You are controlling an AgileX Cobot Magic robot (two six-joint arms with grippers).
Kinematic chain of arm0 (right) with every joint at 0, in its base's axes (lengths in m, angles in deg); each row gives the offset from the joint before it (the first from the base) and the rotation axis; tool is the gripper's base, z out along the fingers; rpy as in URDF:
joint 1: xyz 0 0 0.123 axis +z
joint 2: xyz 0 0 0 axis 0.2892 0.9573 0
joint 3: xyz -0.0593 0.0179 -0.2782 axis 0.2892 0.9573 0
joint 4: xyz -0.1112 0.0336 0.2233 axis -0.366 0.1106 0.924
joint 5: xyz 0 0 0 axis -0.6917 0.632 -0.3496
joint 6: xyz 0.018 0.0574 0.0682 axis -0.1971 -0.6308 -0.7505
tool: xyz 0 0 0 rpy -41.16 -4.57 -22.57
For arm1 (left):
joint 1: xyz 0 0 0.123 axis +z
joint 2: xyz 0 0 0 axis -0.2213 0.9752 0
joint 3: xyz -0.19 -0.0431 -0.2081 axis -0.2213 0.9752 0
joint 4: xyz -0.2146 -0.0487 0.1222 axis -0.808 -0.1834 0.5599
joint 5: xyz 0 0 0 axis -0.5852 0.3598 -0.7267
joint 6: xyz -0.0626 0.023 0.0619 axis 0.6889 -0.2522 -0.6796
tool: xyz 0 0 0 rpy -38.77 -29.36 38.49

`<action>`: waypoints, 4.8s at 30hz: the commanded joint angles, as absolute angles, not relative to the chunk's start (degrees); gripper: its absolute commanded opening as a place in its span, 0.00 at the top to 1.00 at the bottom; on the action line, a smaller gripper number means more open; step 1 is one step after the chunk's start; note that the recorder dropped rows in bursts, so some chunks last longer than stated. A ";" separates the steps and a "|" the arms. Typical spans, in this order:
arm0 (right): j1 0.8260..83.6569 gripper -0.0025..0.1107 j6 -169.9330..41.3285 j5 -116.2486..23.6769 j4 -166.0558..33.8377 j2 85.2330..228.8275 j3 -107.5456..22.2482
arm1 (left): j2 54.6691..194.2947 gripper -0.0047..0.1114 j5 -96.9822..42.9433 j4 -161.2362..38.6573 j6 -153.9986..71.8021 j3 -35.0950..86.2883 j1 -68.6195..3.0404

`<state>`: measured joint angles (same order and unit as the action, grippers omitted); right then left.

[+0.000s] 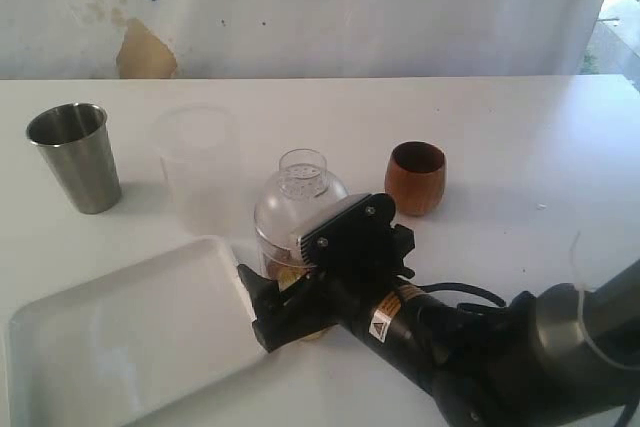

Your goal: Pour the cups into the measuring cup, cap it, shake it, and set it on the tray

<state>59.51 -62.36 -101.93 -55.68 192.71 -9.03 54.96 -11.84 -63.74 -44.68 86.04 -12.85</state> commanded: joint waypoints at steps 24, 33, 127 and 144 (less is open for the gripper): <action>59.59 0.98 -59.64 -104.77 -53.58 189.55 -9.08 | 54.67 0.96 -12.34 -63.79 -44.59 86.29 -12.96; 55.04 0.98 -54.79 -91.58 -41.21 168.25 -11.16 | 54.67 0.96 -12.34 -63.79 -44.59 86.29 -12.96; 45.13 0.98 30.82 -69.75 -23.08 198.37 -56.16 | 54.67 0.96 -12.38 -63.79 -44.59 86.29 -12.86; 45.13 0.98 57.76 -76.15 -13.41 202.34 -60.61 | 54.67 0.96 -12.38 -63.79 -44.59 86.29 -12.86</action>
<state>45.37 56.15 -71.53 -11.83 203.38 -59.27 54.96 -12.02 -63.74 -44.72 86.04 -12.85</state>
